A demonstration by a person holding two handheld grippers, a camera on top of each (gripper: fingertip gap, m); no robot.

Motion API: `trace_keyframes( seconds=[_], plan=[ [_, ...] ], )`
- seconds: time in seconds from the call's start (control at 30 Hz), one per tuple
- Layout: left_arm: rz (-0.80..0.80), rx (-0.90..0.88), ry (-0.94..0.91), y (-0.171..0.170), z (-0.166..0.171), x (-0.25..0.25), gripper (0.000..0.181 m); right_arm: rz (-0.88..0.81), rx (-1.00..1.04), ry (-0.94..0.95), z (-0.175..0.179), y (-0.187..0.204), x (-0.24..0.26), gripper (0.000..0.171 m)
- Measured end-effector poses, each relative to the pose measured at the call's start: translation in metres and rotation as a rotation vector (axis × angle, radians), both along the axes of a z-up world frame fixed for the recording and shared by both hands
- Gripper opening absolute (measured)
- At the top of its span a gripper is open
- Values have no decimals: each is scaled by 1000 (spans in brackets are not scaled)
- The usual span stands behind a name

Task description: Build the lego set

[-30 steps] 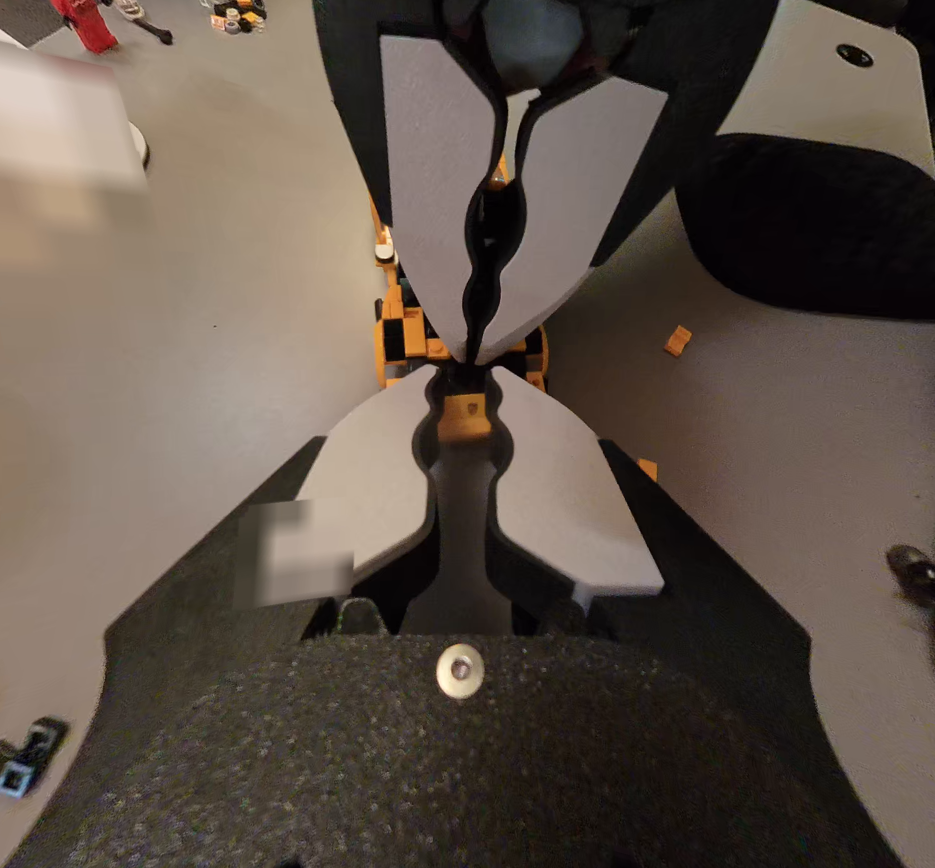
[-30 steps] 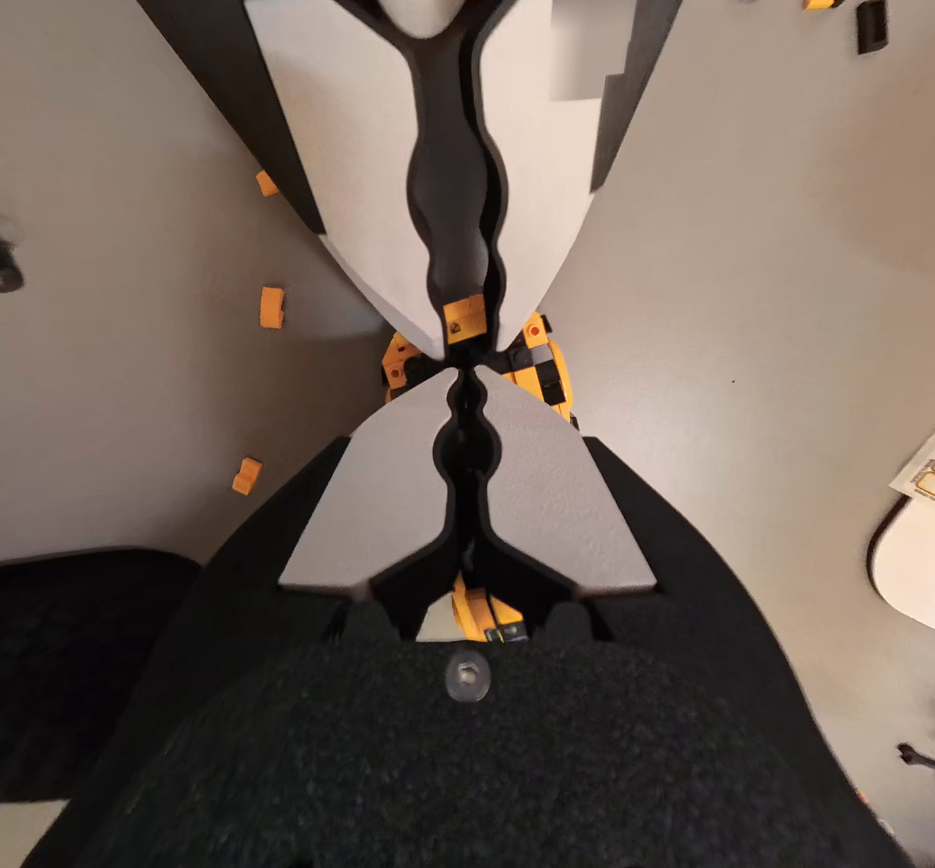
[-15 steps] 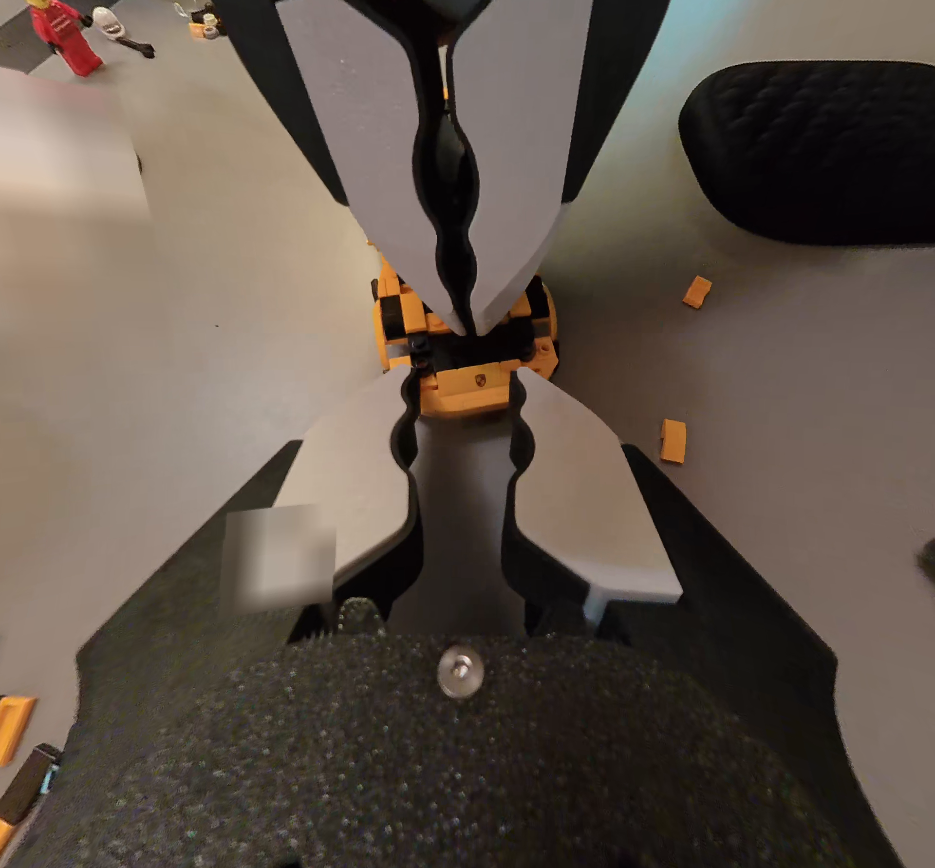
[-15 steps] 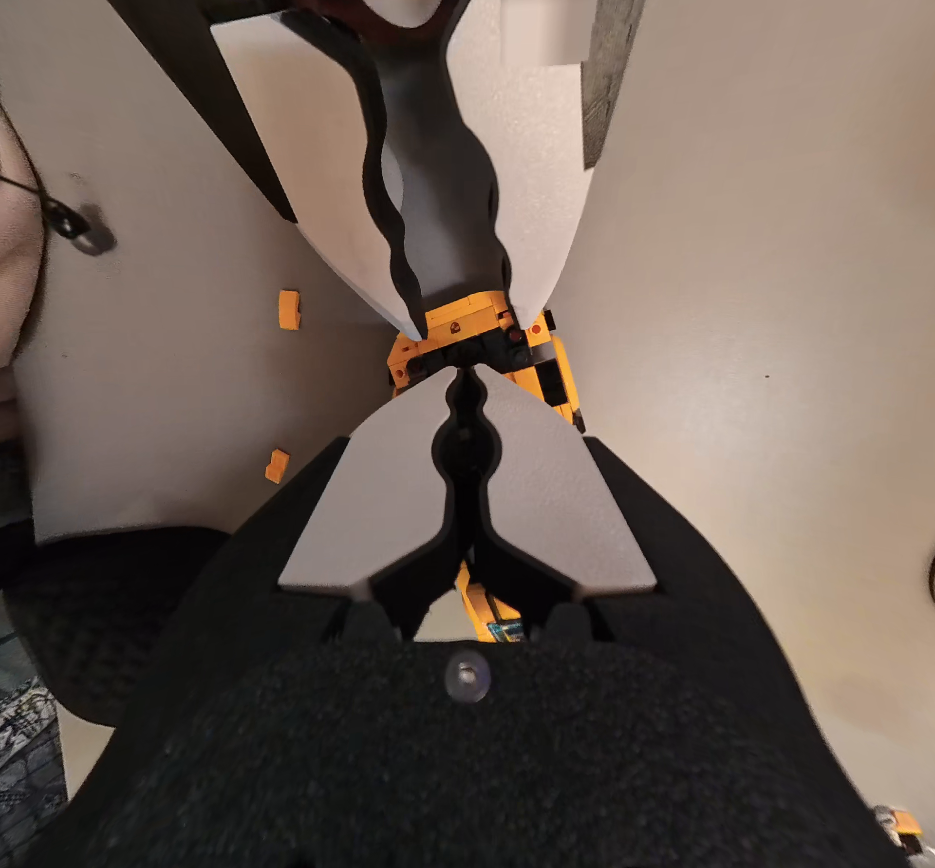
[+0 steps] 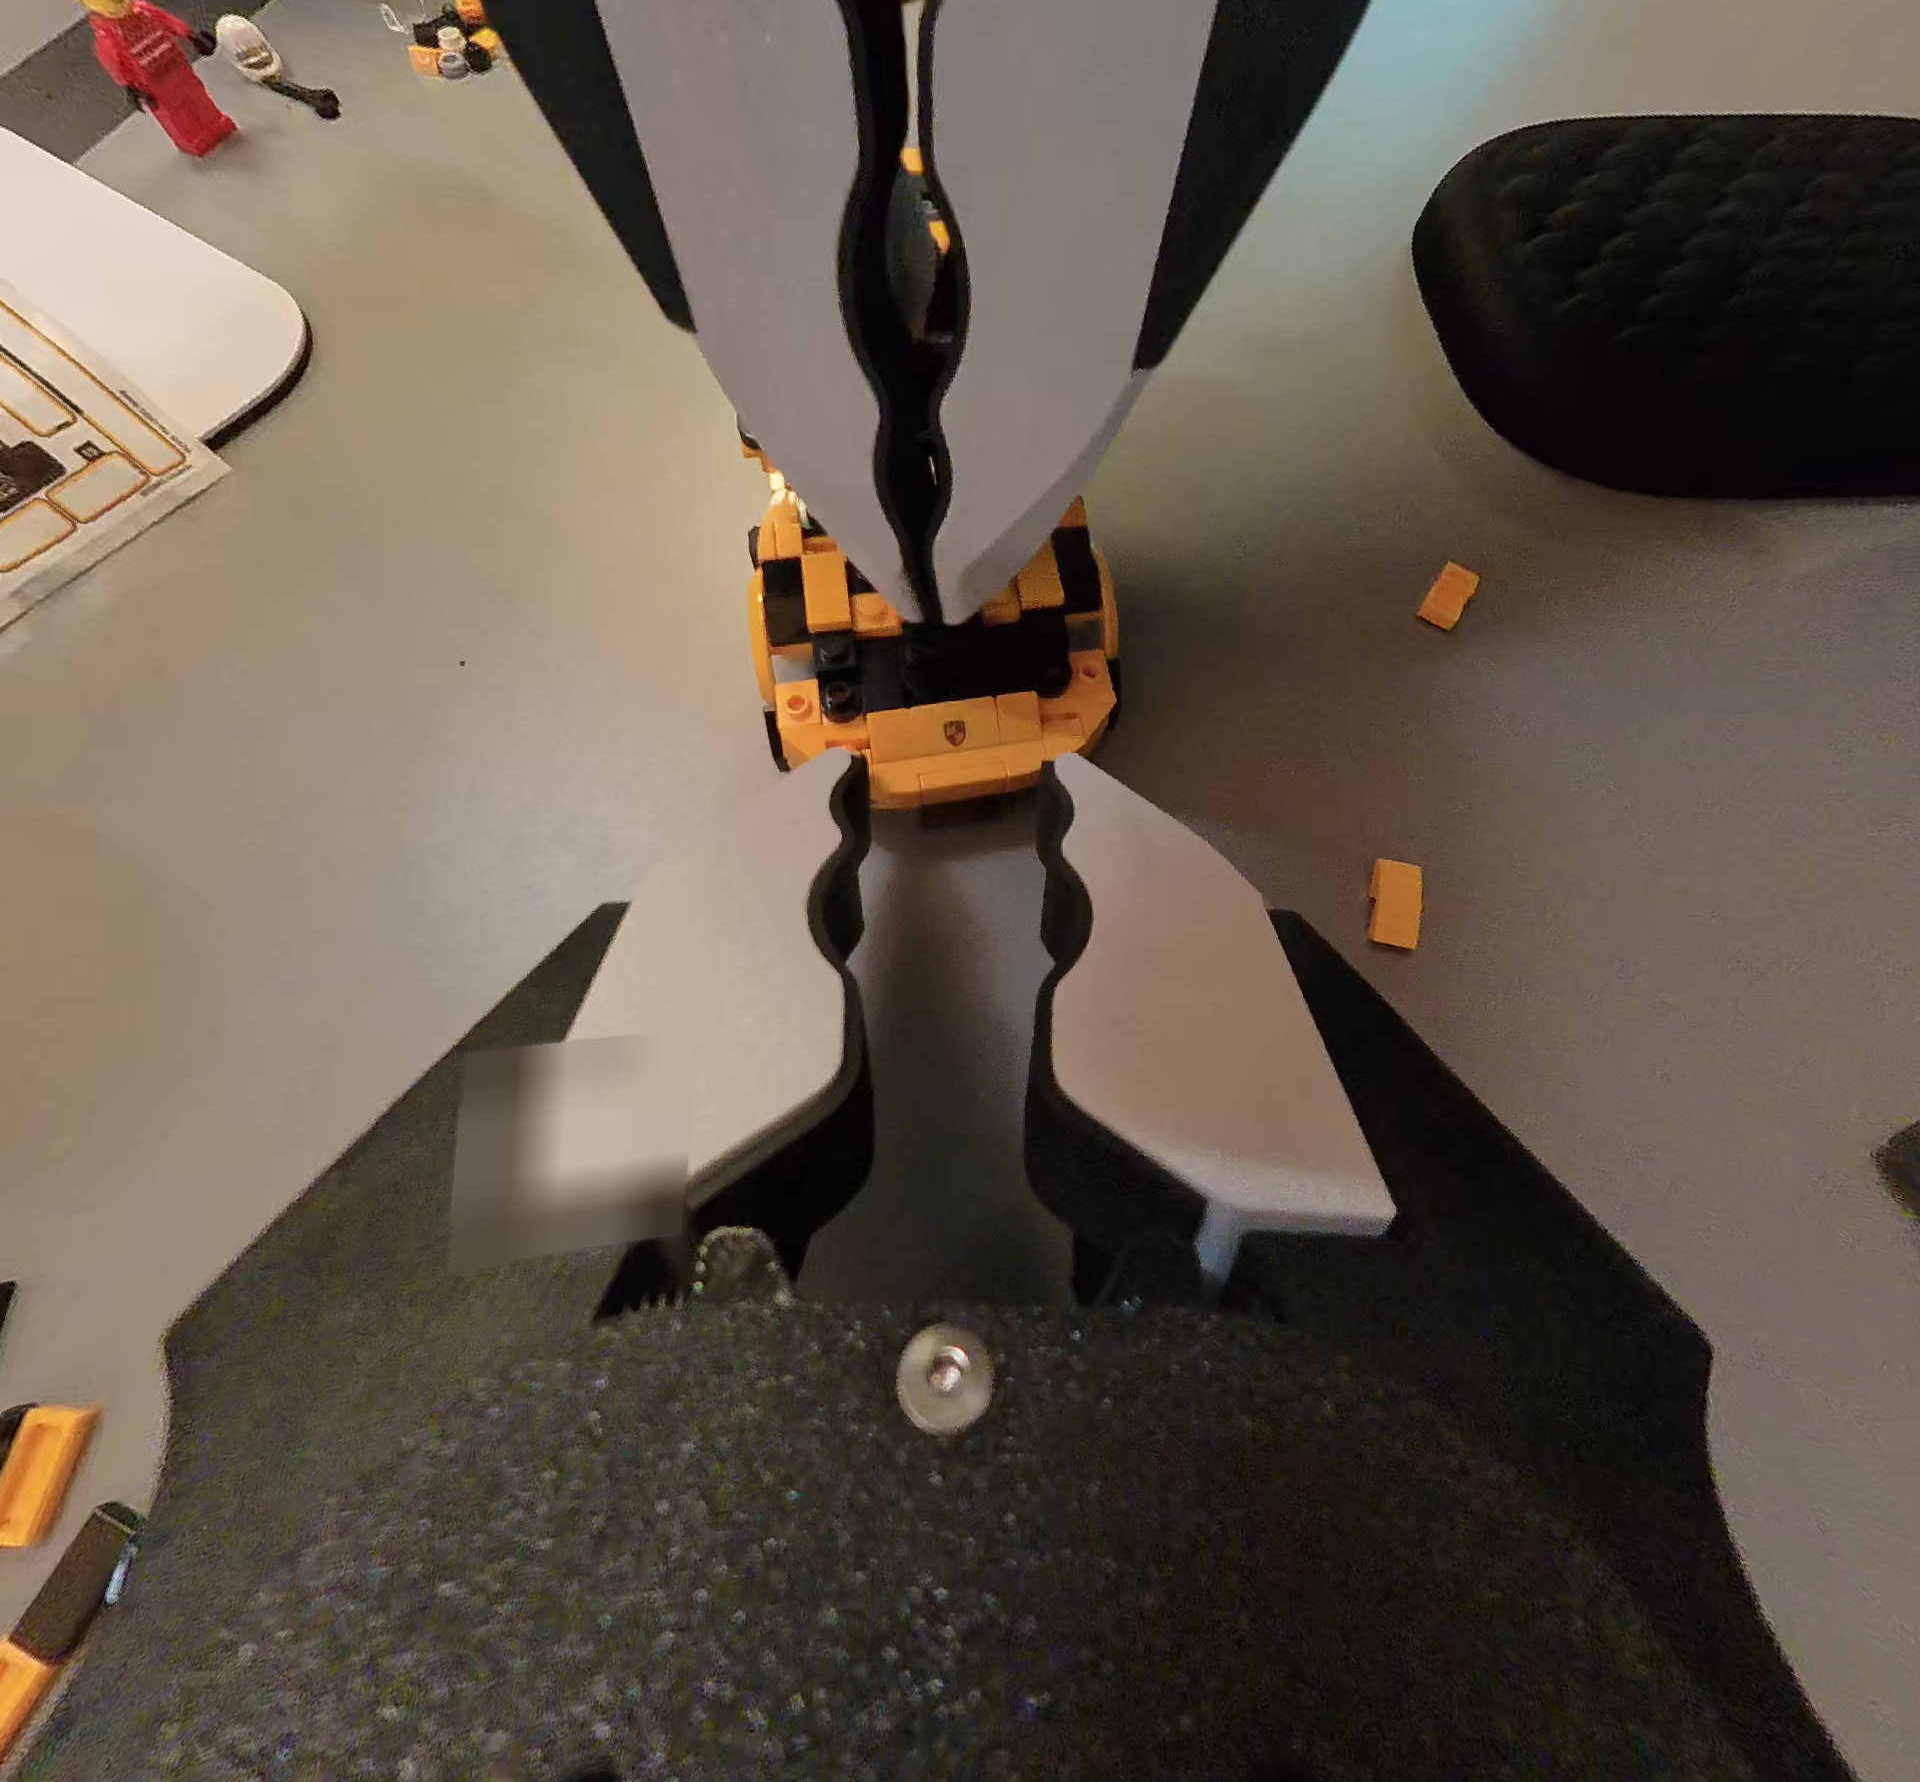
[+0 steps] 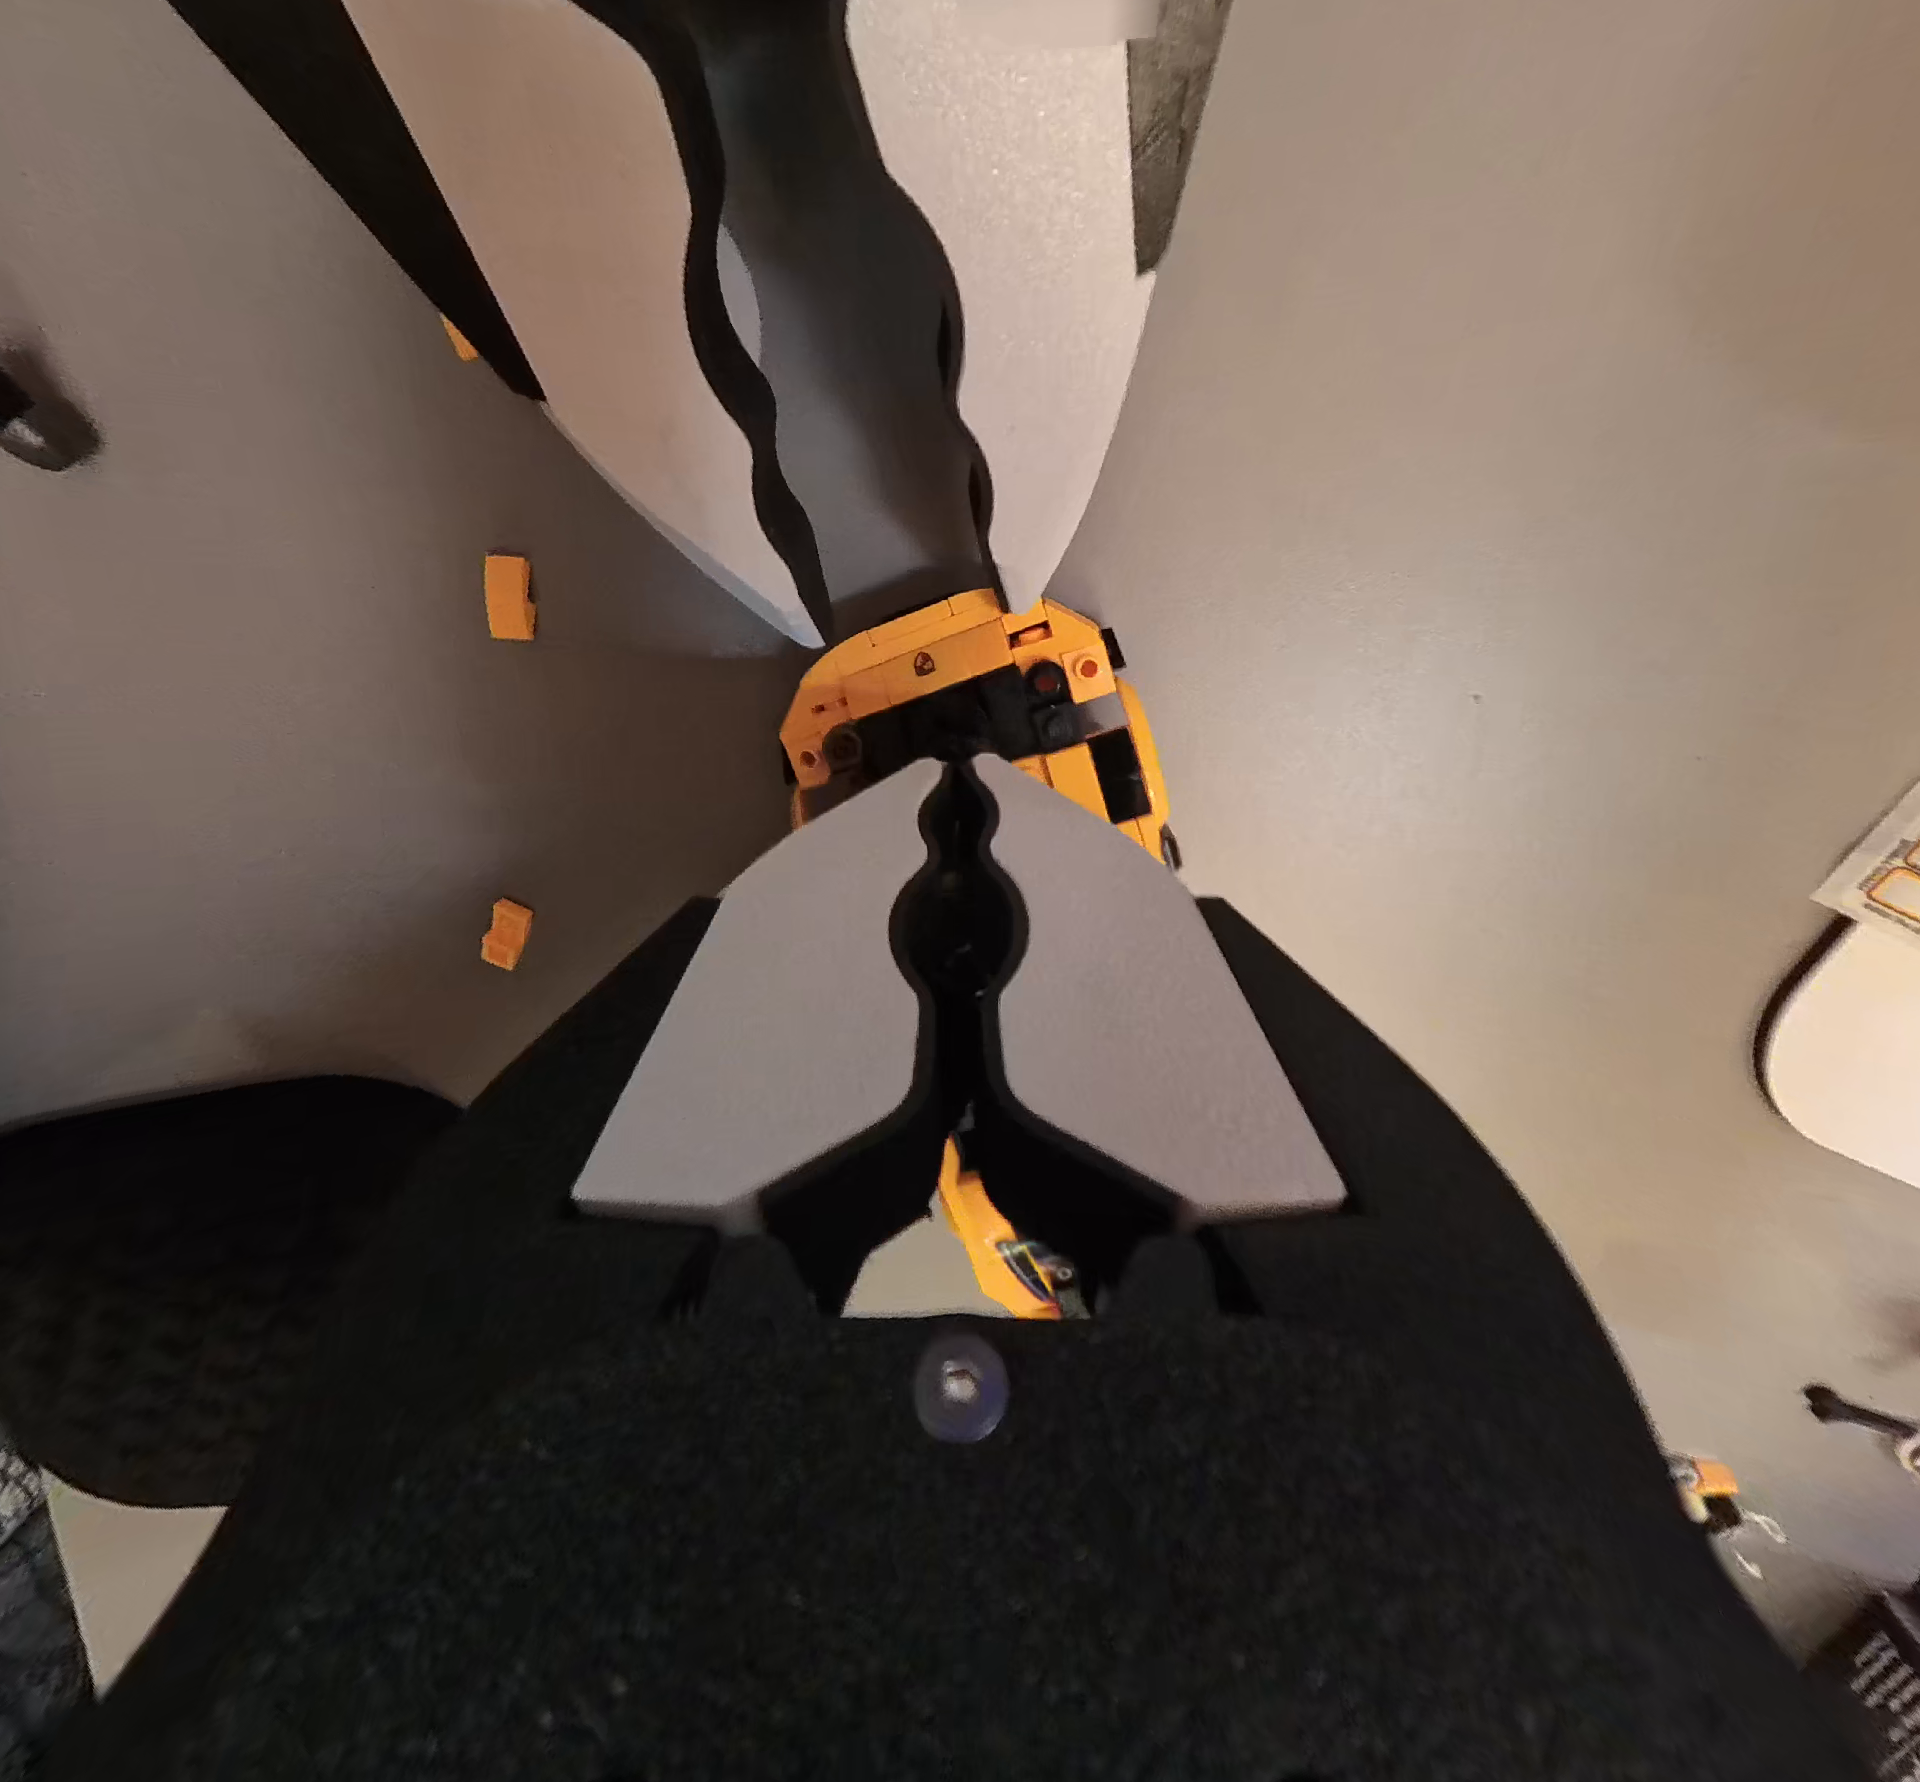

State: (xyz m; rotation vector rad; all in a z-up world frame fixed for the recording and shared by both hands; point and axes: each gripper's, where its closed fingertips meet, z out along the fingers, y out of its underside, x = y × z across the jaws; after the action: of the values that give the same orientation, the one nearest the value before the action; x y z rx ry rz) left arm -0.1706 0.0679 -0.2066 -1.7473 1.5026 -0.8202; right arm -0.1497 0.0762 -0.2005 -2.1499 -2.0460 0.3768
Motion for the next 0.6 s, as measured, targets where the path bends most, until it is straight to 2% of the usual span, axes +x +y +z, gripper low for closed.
trace_keyframes(
  seconds=[0.43, 0.6],
  plan=[
    [0, 27, -42, 1, 6, 4, 28, 0, 41, 17, 1, 1, 2, 0],
    [4, 33, -65, 1, 10, 6, 17, -96, 131, 80, 20, 17, 18, 0]
  ],
)
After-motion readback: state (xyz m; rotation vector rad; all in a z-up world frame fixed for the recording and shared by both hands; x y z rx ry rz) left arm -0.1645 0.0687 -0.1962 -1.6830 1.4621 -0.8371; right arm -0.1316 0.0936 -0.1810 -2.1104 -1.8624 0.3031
